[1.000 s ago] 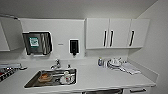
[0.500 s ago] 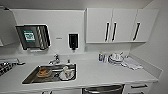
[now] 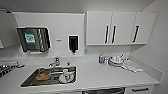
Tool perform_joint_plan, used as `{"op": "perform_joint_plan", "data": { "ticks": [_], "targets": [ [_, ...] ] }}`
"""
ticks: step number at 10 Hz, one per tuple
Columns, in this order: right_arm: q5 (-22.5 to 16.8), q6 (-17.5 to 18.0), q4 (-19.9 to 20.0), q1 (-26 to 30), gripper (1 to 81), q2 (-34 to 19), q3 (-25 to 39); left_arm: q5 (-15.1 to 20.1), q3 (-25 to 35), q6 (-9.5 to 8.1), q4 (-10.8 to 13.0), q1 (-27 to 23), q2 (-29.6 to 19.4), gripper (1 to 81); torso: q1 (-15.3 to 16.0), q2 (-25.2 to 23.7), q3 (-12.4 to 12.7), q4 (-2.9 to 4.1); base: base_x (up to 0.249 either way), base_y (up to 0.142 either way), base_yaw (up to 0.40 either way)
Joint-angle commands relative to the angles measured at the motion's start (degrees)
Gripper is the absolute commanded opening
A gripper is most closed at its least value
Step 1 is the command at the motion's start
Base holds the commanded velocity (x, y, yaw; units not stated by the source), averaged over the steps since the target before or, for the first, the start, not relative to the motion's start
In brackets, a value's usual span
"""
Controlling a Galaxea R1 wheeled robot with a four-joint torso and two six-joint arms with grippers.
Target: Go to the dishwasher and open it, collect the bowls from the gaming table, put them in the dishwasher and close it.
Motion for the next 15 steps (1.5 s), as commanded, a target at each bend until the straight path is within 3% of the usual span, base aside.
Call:
{"op": "perform_joint_plan", "data": {
  "ticks": [1, 3, 4, 5, 6, 7, 8, 9, 10, 13, 14, 15],
  "targets": [
    [-2.8, 0.1, 1.6, 4.2, 81.1, -4.1, 3.5, -0.7, 0.5, 0.19, 1.1, -2.1, -1.7, 81.1, 3.5, -5.4, 0.0, 0.0, 0.0, 0.0, 0.0],
    [-2.8, 0.1, 1.9, 4.4, 81.1, -4.8, 4.2, -1.6, 0.5, 0.27, 1.2, -1.4, -2.3, 81.1, 6.1, -9.6, 0.0, 0.0, 0.0, 0.0, 0.0],
    [-2.8, 0.1, 2.0, 4.4, 81.1, -4.6, 4.1, -1.7, 0.5, 0.36, 4.3, -0.9, -2.5, 81.1, 7.5, -11.8, 0.0, 0.0, 0.0, 0.0, 0.0],
    [-2.8, 0.1, 2.0, 4.4, 81.1, -4.6, 4.0, -1.8, 0.2, 0.27, 8.8, -0.3, -2.5, 81.1, 8.7, -13.8, 0.0, 0.0, 0.0, 0.0, 0.0],
    [-2.8, 0.1, 1.9, 4.4, 81.1, -4.6, 4.0, -2.1, -0.7, 0.36, 11.3, -0.1, -3.0, 81.1, 10.0, -15.8, 0.0, 0.0, 0.0, 0.0, 0.0],
    [-2.9, 0.1, 1.9, 4.4, 81.1, -4.8, 3.8, -4.5, -1.8, 0.27, 14.2, 0.6, -4.4, 81.1, 11.4, -18.1, 0.0, 0.0, 0.0, 0.0, 0.0],
    [-2.9, 0.1, 1.9, 4.4, 81.1, -4.8, 3.8, -7.4, -2.5, -0.34, 15.5, 0.8, -6.3, 81.1, 12.5, -19.9, 0.0, 0.0, 0.0, 0.0, 0.0],
    [-2.9, 0.1, 1.9, 4.4, 81.1, -4.8, 3.8, -9.4, -3.3, -0.96, 15.2, 0.6, -7.5, 81.1, 13.9, -22.1, 0.0, 0.0, 0.0, 0.0, 0.0],
    [-2.9, 0.1, 1.9, 4.4, 81.1, -4.8, 3.8, -11.0, -4.5, -3.58, 15.6, -0.1, -7.9, 81.1, 15.2, -24.1, 0.0, 0.0, 0.0, 0.0, 0.0],
    [-2.8, 0.1, 1.9, 4.3, 81.1, -4.8, 3.4, -10.9, -5.4, -4.9, 15.8, -0.8, -7.3, 81.1, 19.1, -30.4, 0.0, 0.0, 0.0, 0.0, 0.0],
    [-2.8, 0.1, 1.9, 4.3, 81.1, -4.8, 3.2, -10.9, -5.9, -5.44, 16.0, -0.8, -6.8, 81.1, 20.5, -32.6, -5.3, 0.0, 0.0, 0.0, 0.0],
    [-2.8, 0.1, 1.9, 4.3, 81.1, -4.8, 3.1, -10.9, -7.5, -5.62, 16.0, -0.8, -5.5, 81.1, 21.5, -34.3, -5.6, 0.0, 0.0, 0.0, 0.0]
  ]
}}
